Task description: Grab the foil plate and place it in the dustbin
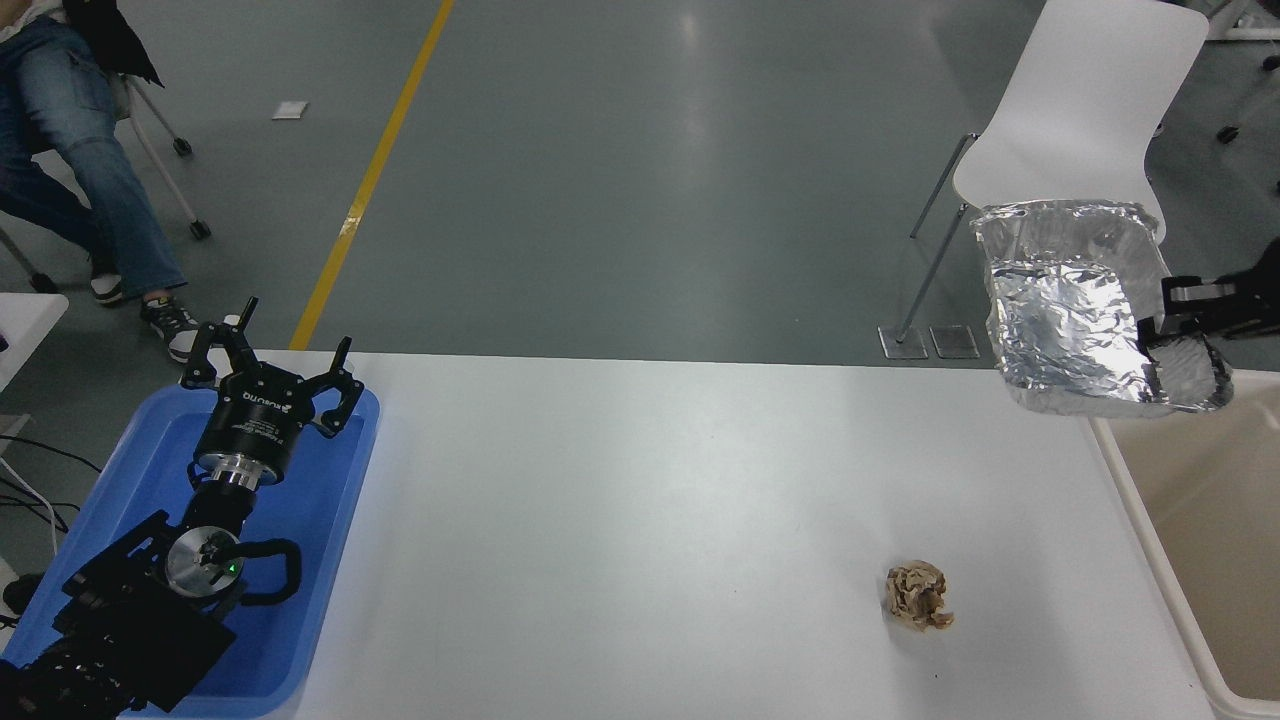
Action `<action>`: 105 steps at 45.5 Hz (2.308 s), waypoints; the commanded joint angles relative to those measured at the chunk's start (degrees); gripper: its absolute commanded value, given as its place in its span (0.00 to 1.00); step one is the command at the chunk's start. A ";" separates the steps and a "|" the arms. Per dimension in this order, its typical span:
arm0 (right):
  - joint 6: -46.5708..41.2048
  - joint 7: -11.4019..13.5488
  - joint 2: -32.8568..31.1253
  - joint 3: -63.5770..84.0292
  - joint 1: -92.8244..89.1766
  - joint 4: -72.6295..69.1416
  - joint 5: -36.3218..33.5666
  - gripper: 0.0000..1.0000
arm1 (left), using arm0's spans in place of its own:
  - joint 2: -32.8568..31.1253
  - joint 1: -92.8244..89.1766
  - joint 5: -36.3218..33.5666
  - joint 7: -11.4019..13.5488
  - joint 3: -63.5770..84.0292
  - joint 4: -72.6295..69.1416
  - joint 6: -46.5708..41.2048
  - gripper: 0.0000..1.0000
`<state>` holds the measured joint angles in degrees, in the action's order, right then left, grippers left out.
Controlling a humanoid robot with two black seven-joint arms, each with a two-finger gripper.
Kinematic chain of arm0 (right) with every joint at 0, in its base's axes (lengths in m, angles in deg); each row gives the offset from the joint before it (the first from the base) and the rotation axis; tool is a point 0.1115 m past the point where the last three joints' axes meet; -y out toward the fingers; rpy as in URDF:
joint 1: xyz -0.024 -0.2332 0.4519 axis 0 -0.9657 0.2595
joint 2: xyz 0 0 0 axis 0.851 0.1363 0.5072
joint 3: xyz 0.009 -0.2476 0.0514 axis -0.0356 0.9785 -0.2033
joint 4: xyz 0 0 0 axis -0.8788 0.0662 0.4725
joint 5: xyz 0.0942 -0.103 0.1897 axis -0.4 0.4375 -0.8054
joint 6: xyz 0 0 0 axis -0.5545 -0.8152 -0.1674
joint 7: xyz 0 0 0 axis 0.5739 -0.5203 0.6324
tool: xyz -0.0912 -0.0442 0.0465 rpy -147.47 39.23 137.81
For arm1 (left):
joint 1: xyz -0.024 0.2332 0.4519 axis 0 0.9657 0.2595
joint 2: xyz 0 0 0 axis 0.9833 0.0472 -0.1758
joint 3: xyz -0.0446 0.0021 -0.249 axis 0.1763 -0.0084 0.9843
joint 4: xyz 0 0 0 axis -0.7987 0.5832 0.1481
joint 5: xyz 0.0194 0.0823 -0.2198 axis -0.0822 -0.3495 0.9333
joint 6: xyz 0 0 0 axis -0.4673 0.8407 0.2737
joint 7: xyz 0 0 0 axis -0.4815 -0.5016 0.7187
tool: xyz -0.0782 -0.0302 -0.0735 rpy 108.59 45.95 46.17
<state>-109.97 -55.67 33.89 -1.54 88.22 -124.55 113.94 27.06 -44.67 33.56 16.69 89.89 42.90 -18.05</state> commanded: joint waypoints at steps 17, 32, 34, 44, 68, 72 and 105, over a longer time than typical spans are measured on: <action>-0.40 0.23 -0.07 0.02 -0.01 0.22 -0.03 0.00 | 0.00 0.00 0.00 0.00 0.00 0.01 0.01 1.00; 7.42 0.67 0.45 -1.30 -16.35 15.67 -9.69 0.00 | 0.00 0.00 0.00 0.00 0.00 0.01 -0.08 1.00; 7.60 0.67 0.81 -2.17 -20.21 20.33 -11.36 0.00 | 0.00 0.00 0.00 0.00 0.00 0.01 -0.08 1.00; 12.60 3.38 5.38 -6.31 -38.85 35.54 -27.97 0.00 | 0.00 0.00 0.00 0.00 0.00 0.01 -0.08 1.00; 27.01 11.04 16.36 -10.87 -67.15 59.45 -37.74 0.00 | 0.00 0.00 0.00 0.00 0.00 -0.07 0.01 1.00; 30.44 11.82 18.47 -13.16 -71.20 62.09 -37.83 0.00 | 0.09 0.00 0.00 0.00 0.00 -0.07 0.01 1.00; 35.55 15.43 21.55 -24.94 -84.22 65.88 -38.09 0.03 | 0.09 0.00 0.00 0.00 0.00 0.01 -0.08 1.00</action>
<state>-75.49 -40.60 55.14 -24.65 6.46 -59.63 76.10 27.07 -44.67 33.56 16.72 89.89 42.86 -18.08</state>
